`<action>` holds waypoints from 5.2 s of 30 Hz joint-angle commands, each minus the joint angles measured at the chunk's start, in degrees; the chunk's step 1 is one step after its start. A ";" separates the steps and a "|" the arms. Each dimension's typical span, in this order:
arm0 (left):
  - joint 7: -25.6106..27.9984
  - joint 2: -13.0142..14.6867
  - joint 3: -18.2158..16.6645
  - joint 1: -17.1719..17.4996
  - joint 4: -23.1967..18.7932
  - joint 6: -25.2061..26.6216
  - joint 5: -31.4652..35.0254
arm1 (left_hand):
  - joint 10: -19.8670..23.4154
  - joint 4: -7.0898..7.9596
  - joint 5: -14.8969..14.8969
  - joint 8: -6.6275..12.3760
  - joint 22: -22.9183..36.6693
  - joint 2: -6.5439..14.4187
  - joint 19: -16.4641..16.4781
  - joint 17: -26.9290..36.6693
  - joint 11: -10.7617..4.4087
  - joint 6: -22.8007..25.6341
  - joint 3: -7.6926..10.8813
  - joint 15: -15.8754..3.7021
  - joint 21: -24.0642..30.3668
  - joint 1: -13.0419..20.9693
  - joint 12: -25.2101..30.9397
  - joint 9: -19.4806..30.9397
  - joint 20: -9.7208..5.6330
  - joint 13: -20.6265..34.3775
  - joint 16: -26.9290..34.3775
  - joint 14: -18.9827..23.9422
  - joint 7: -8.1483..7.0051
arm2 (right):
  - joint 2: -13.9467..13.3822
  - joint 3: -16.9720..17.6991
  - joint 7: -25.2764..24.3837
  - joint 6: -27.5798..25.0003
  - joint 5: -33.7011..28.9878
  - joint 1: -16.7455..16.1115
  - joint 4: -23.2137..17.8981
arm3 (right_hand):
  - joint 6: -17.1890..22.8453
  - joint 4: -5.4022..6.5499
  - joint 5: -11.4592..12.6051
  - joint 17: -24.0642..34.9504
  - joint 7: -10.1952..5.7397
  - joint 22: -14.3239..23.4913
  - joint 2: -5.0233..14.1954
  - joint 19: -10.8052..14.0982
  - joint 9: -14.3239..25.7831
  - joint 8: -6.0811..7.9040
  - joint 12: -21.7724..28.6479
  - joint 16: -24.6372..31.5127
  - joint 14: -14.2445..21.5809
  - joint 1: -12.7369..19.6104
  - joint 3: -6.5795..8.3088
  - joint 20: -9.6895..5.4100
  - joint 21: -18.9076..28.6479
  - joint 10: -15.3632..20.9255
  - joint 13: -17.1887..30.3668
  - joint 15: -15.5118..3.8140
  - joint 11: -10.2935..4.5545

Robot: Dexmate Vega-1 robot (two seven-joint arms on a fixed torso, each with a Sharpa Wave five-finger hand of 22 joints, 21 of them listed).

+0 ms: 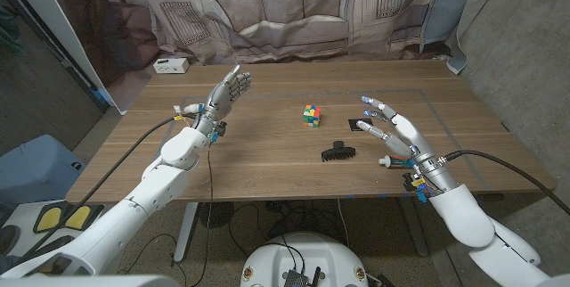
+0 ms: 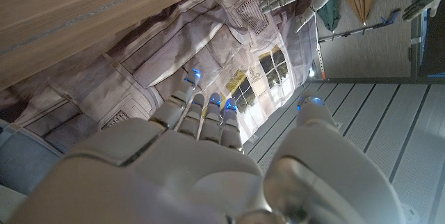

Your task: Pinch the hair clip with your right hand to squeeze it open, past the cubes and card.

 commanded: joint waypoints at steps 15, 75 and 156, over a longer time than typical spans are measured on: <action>-0.29 -0.92 -0.06 0.21 0.93 -1.38 -0.52 | 0.81 -0.61 -0.02 -0.05 0.26 0.24 0.71 0.12 -0.29 0.84 0.14 -0.25 -0.20 0.13 0.01 0.08 -0.03 0.10 0.00 0.77 -0.19 | -4.17 -1.28 -5.82 -22.47 -28.62 -4.46 -12.05 | -0.93 -0.25 0.26 0.03 -0.80 0.30 -0.22 -0.61 0.20 -0.46 -1.23 -0.97 -0.47 2.02 0.64 0.12 -0.82 -1.48 0.11 -0.02 -0.95; -3.07 -1.65 1.11 -1.38 3.70 -2.19 -0.83 | 1.43 -1.11 -0.11 -0.14 0.27 0.66 0.95 0.12 -0.47 1.79 0.23 -0.40 -0.53 0.16 -0.14 0.12 0.05 0.05 -0.15 1.32 -0.41 | -18.10 -6.29 13.02 -39.16 -25.13 3.34 -21.57 | 0.25 -1.03 0.47 -0.14 -3.73 0.47 -2.84 -3.98 0.34 0.17 -1.11 -2.36 -3.39 7.23 1.72 3.48 -1.25 0.91 0.28 0.24 -4.59; -3.32 -2.93 2.27 -3.29 5.92 -1.08 -0.95 | 1.66 -1.66 -0.16 -0.32 0.29 1.06 0.94 0.13 -0.24 2.10 0.27 -0.38 -0.75 0.06 -0.39 0.15 0.17 0.08 -0.21 1.66 -0.32 | -23.95 -30.06 43.49 -60.01 -29.48 29.81 -22.23 | -2.80 -0.51 1.49 -0.20 -6.41 0.63 -7.76 1.30 0.57 0.67 -1.48 -1.32 -0.12 17.47 4.68 9.49 0.41 -0.60 -0.10 -0.77 -8.27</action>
